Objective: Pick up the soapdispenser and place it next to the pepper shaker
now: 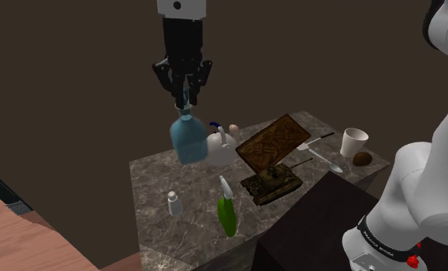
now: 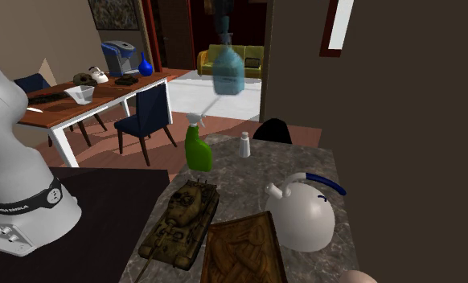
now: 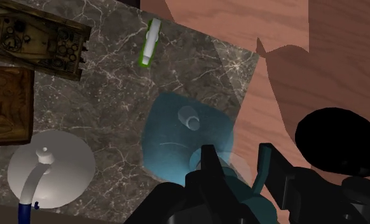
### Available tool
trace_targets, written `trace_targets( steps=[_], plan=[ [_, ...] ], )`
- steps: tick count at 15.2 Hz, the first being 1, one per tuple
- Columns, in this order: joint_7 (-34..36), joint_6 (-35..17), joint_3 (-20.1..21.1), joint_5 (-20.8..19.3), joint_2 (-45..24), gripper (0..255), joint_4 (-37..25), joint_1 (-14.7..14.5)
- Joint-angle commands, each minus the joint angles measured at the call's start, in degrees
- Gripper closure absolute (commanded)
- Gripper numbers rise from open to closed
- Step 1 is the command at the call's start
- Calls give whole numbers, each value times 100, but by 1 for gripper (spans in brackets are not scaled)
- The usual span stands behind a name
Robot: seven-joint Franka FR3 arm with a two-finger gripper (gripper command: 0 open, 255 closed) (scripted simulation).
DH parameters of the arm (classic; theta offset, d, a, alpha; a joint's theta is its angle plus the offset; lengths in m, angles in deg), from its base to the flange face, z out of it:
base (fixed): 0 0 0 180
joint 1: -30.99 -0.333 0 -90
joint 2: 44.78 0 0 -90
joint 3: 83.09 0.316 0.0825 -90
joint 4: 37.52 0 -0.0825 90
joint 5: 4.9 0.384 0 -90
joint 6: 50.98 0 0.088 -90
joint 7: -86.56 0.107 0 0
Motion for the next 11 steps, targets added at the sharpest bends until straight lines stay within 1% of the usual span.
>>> trace_targets(
  steps=[1, 11],
  plan=[
    [150, -153, 76, -10, -25, 255, 103, -83],
    [37, -955, 77, 23, 124, 255, 1060, -82]
  ],
)
